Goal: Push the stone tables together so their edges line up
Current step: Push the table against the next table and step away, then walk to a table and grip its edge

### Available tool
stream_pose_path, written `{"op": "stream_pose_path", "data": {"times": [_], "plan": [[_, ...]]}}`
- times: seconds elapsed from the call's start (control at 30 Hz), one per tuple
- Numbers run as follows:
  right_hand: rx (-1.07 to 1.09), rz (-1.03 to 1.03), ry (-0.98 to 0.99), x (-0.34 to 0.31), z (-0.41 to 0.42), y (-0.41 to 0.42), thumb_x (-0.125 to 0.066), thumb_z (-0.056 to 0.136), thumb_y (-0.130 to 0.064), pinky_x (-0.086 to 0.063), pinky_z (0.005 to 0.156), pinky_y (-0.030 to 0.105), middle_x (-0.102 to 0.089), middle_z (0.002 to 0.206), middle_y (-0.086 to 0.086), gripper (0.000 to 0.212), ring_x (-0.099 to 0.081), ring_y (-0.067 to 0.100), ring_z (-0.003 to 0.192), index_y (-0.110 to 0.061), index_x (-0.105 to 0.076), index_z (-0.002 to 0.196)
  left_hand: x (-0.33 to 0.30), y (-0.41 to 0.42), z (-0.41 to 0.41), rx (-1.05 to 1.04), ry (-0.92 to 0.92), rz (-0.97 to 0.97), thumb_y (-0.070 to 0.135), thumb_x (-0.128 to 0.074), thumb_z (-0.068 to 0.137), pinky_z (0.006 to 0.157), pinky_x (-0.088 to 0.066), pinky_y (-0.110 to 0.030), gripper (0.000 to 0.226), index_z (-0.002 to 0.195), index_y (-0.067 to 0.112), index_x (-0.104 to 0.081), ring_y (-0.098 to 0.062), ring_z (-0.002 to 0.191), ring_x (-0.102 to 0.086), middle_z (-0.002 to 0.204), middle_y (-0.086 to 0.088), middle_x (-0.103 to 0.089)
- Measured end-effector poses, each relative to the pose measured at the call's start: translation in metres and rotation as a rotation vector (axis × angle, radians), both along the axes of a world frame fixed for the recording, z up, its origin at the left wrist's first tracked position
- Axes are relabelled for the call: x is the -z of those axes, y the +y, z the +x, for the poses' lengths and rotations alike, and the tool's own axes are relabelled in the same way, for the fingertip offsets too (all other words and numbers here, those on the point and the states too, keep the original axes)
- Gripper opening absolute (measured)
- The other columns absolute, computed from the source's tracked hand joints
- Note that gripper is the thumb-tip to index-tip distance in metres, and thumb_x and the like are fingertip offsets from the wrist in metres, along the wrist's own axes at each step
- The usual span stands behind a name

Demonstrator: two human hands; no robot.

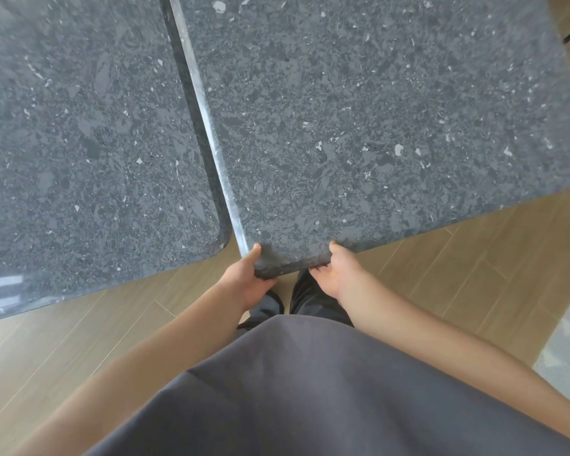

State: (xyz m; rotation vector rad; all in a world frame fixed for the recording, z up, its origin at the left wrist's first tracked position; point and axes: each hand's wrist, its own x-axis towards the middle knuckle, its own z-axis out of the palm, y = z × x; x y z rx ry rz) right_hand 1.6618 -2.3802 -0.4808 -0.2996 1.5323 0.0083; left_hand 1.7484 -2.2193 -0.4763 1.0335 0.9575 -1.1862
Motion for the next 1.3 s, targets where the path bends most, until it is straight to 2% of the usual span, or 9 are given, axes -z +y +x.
{"op": "stream_pose_path", "data": {"times": [0.1, 0.2, 0.27, 0.4, 0.6, 0.8, 0.9, 1.07, 1.3], "plan": [[0.047, -0.012, -0.007, -0.016, -0.003, 0.001, -0.052, 0.103, -0.018, -0.035, 0.117, 0.048, -0.034, 0.157, 0.02, 0.054, -0.032, 0.033, 0.148, -0.009, -0.033, 0.153, -0.009, 0.01, 0.011, 0.129, -0.018, 0.036, 0.014, -0.049, 0.107, 0.101, -0.05, -0.044, 0.041, 0.141, -0.008, -0.045, -0.036, 0.121, -0.061, 0.135, -0.025, -0.059], [-0.001, -0.029, -0.017, -0.033, -0.009, -0.002, -0.048, 0.103, -0.015, -0.04, 0.11, 0.045, -0.036, 0.152, 0.024, 0.053, -0.038, 0.035, 0.144, -0.003, -0.03, 0.151, -0.03, 0.021, 0.027, 0.218, -0.047, 0.065, 0.006, -0.043, 0.106, 0.077, -0.053, -0.04, 0.022, 0.121, -0.007, -0.051, -0.03, 0.086, -0.064, 0.103, -0.02, -0.063], [-0.042, -0.035, -0.035, -0.049, -0.014, -0.006, -0.045, 0.103, -0.013, -0.044, 0.105, 0.044, -0.037, 0.152, 0.024, 0.053, -0.043, 0.035, 0.139, -0.001, -0.028, 0.152, -0.046, 0.024, 0.038, 0.245, -0.078, 0.087, 0.007, -0.041, 0.105, 0.071, -0.053, -0.041, 0.015, 0.102, -0.002, -0.053, -0.026, 0.075, -0.059, 0.085, -0.014, -0.059], [-0.086, -0.107, -0.131, -0.086, -0.028, -0.026, -0.042, 0.104, -0.011, -0.052, 0.087, 0.039, -0.059, 0.124, 0.014, 0.039, -0.06, 0.026, 0.113, -0.003, -0.045, 0.141, -0.087, 0.01, 0.045, 0.27, -0.226, 0.061, 0.01, -0.043, 0.106, 0.079, -0.054, -0.041, 0.02, 0.114, 0.002, -0.06, -0.027, 0.102, -0.067, 0.115, -0.013, -0.069], [-0.004, -0.23, -0.293, -0.138, -0.067, -0.082, -0.039, 0.103, -0.007, -0.054, 0.076, 0.035, -0.066, 0.103, 0.009, 0.021, -0.066, 0.023, 0.097, -0.01, -0.058, 0.111, -0.134, -0.057, 0.012, 0.249, -0.356, -0.071, 0.01, -0.044, 0.107, 0.083, -0.054, -0.04, 0.021, 0.117, 0.002, -0.06, -0.029, 0.111, -0.067, 0.119, -0.014, -0.07], [0.066, -0.36, -0.395, -0.172, -0.154, -0.155, -0.039, 0.098, 0.001, -0.058, 0.071, 0.033, -0.07, 0.09, 0.007, 0.025, -0.07, 0.021, 0.085, -0.011, -0.06, 0.107, -0.165, -0.158, -0.071, 0.349, -0.639, -0.095, 0.001, -0.046, 0.102, 0.088, -0.057, -0.043, 0.025, 0.123, 0.004, -0.06, -0.03, 0.104, -0.075, 0.115, -0.016, -0.076], [0.042, -0.498, -0.414, -0.193, -0.207, -0.198, -0.041, 0.097, 0.003, -0.059, 0.07, 0.031, -0.072, 0.081, 0.004, 0.027, -0.071, 0.017, 0.077, -0.012, -0.063, 0.105, -0.192, -0.216, -0.122, 0.364, -0.758, -0.193, 0.004, -0.056, 0.094, 0.088, -0.058, -0.043, 0.03, 0.123, 0.007, -0.061, -0.031, 0.106, -0.074, 0.113, -0.015, -0.076], [0.004, -0.767, -0.414, -0.234, -0.275, -0.263, -0.042, 0.097, 0.004, -0.058, 0.072, 0.029, -0.069, 0.084, 0.004, 0.029, -0.069, 0.016, 0.078, -0.014, -0.062, 0.106, -0.235, -0.296, -0.186, 0.404, -0.969, -0.336, 0.008, -0.054, 0.08, 0.087, -0.06, -0.039, 0.042, 0.121, 0.009, -0.06, -0.03, 0.107, -0.073, 0.11, -0.011, -0.076], [0.01, -0.976, -0.454, -0.279, -0.328, -0.326, -0.038, 0.097, 0.008, -0.058, 0.079, 0.029, -0.07, 0.089, 0.003, 0.035, -0.07, 0.013, 0.081, -0.013, -0.061, 0.113, -0.275, -0.367, -0.236, 0.502, -1.254, -0.434, -0.01, -0.044, 0.094, 0.089, -0.06, -0.036, 0.034, 0.118, 0.009, -0.058, -0.03, 0.103, -0.073, 0.105, -0.007, -0.077]]}}
